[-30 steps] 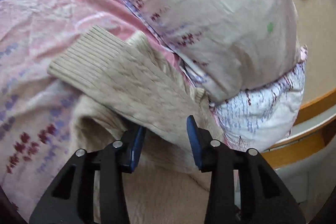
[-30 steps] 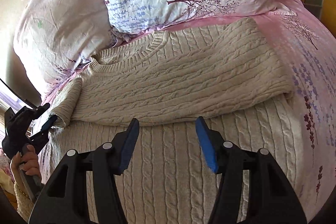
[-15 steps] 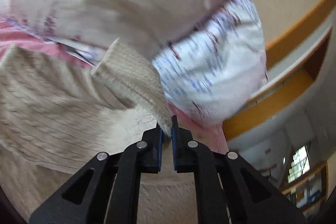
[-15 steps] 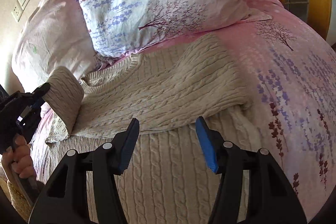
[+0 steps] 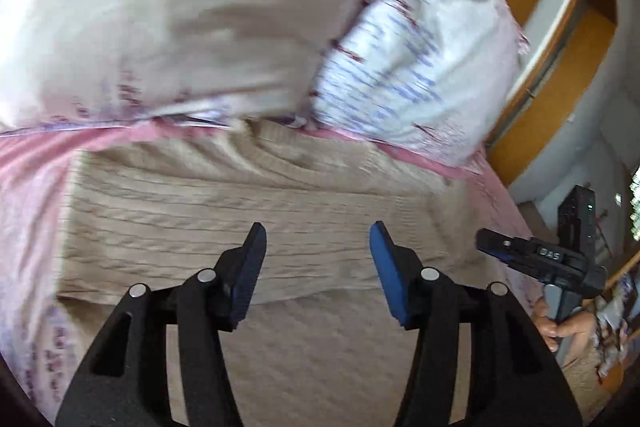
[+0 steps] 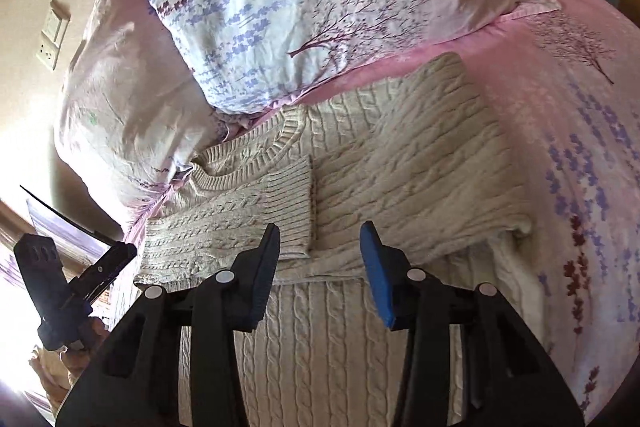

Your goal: Fold small clothes

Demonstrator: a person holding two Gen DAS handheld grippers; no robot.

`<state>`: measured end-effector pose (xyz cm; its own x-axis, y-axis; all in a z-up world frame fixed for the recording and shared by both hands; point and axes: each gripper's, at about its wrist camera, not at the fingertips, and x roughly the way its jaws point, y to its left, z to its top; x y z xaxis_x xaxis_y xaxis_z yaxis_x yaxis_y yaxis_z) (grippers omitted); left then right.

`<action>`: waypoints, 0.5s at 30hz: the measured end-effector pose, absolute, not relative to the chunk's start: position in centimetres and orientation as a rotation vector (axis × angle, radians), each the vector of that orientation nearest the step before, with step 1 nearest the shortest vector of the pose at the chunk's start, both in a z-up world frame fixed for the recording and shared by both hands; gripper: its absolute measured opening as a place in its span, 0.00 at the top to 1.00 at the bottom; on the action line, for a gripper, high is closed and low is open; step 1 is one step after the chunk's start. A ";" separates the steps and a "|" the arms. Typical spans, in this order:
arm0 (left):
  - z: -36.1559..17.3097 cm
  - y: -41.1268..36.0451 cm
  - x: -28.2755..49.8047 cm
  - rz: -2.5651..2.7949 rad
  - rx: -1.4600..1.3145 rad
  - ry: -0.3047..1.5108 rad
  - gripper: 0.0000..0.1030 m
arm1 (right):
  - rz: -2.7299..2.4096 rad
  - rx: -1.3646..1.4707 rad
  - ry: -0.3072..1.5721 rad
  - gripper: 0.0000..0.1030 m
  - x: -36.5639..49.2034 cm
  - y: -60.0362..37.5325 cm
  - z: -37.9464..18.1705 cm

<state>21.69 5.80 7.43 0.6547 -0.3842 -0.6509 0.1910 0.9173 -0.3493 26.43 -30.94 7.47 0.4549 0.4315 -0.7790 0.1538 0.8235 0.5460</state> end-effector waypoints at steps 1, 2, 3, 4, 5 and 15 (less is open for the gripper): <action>7.2 7.6 21.7 -0.267 -0.253 0.797 0.46 | 0.196 0.601 1.121 0.61 27.0 -30.2 7.1; 6.7 9.3 21.6 -0.205 -0.245 0.808 0.46 | 0.207 0.599 1.140 0.65 27.5 -29.6 6.7; 6.2 11.0 21.5 -0.151 -0.243 0.823 0.46 | 0.219 0.597 1.161 0.66 27.9 -29.0 6.2; 5.6 12.6 21.3 -0.116 -0.245 0.846 0.47 | 0.226 0.593 1.176 0.68 28.1 -28.5 5.8; 4.9 13.6 21.3 -0.092 -0.247 0.873 0.47 | 0.213 0.581 1.193 0.70 28.3 -28.0 5.4; 2.8 13.7 21.3 -0.066 -0.167 0.918 0.48 | 0.151 0.494 1.046 0.92 27.8 -27.6 7.6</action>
